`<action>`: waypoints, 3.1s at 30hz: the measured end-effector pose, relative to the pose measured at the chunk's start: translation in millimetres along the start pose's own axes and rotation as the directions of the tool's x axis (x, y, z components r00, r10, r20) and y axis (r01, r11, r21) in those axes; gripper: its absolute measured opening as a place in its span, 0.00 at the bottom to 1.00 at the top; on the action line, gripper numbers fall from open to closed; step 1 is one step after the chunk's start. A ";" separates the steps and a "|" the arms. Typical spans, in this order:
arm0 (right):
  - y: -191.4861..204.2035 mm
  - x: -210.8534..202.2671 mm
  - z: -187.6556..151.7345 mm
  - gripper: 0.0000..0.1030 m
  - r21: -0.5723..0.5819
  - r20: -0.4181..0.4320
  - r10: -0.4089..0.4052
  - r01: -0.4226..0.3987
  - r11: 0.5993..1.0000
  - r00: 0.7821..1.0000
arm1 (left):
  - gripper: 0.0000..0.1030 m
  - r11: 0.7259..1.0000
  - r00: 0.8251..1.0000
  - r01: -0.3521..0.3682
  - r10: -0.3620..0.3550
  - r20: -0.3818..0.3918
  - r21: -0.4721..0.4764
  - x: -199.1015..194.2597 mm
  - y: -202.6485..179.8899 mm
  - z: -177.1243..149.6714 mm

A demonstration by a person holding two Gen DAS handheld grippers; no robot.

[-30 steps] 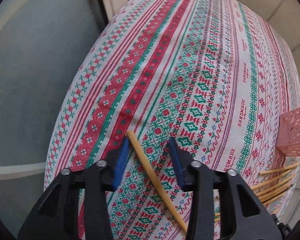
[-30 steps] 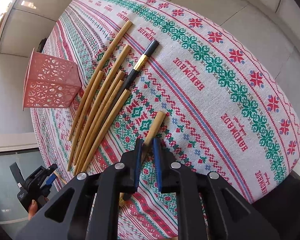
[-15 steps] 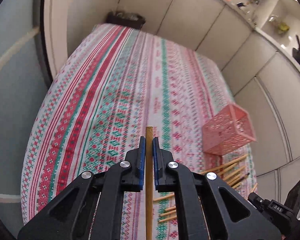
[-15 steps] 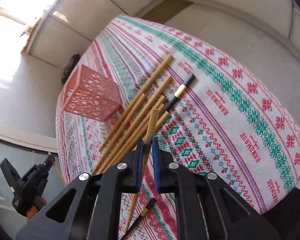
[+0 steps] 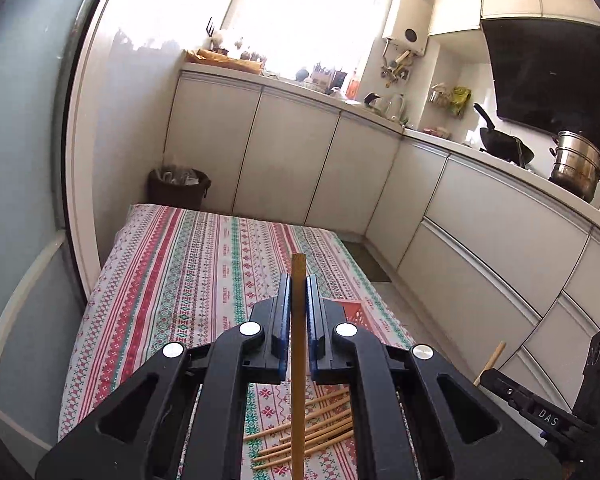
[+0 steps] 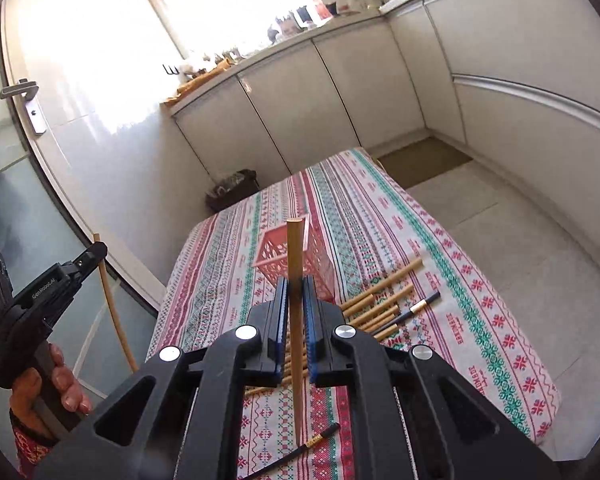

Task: Organize utensils
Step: 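Carry both upright chopsticks over the pink mesh cup with both grippers, then open both grippers to drop the chopsticks into the pink cup, then move the left gripper to the pile and grasp a wooden chopstick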

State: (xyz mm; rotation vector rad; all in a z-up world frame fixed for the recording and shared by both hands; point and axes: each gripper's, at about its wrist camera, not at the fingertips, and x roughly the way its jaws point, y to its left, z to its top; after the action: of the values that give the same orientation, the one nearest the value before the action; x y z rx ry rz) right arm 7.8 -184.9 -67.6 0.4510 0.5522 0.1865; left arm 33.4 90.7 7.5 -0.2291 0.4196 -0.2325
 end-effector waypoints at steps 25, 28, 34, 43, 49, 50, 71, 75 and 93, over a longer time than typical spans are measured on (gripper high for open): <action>30.0 -34.3 115.5 0.08 -0.140 0.244 0.061 -0.028 0.990 0.968 | 0.06 0.996 0.985 0.063 -0.073 0.154 0.065 34.4 -58.1 66.6; 34.9 -23.0 138.3 0.08 -0.151 0.267 0.081 -0.042 0.988 0.960 | 0.06 0.994 0.975 0.068 -0.084 0.207 0.083 42.7 -69.7 83.2; 40.4 12.9 159.7 0.08 -0.188 0.288 0.099 -0.045 0.981 0.953 | 0.06 0.995 0.947 0.033 -0.059 0.316 0.089 75.2 -76.2 104.6; 29.5 83.8 148.0 0.08 -0.200 0.244 0.101 -0.052 0.978 0.964 | 0.06 0.998 0.957 0.036 -0.049 0.286 0.051 149.0 -59.0 83.5; 21.2 102.7 133.8 0.08 -0.192 0.217 0.101 -0.059 0.980 0.971 | 0.10 0.998 0.973 0.059 -0.058 0.224 0.001 166.0 -39.0 62.1; 19.9 104.1 133.1 0.08 -0.190 0.210 0.098 -0.057 0.980 0.973 | 0.10 0.998 0.974 0.060 -0.058 0.221 -0.003 165.4 -37.2 61.3; 28.0 84.3 134.3 0.40 -0.155 0.237 0.084 -0.047 0.987 0.968 | 0.53 1.000 0.972 0.009 -0.012 0.234 0.012 110.6 -33.5 72.9; 28.1 78.0 133.7 0.54 -0.144 0.274 0.067 -0.028 0.989 0.959 | 0.58 1.000 0.970 0.004 -0.007 0.242 0.014 105.9 -31.5 72.6; -1.9 58.1 138.3 0.94 -0.032 0.302 -0.073 0.086 0.996 0.951 | 0.93 0.995 0.967 0.025 -0.049 0.248 0.100 85.0 -35.0 63.3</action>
State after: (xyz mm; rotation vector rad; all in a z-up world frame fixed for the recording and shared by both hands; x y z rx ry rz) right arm 131.8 -219.9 9.3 0.4038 0.2655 0.0505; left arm 129.7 45.5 41.3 -0.1691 0.1525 -0.2562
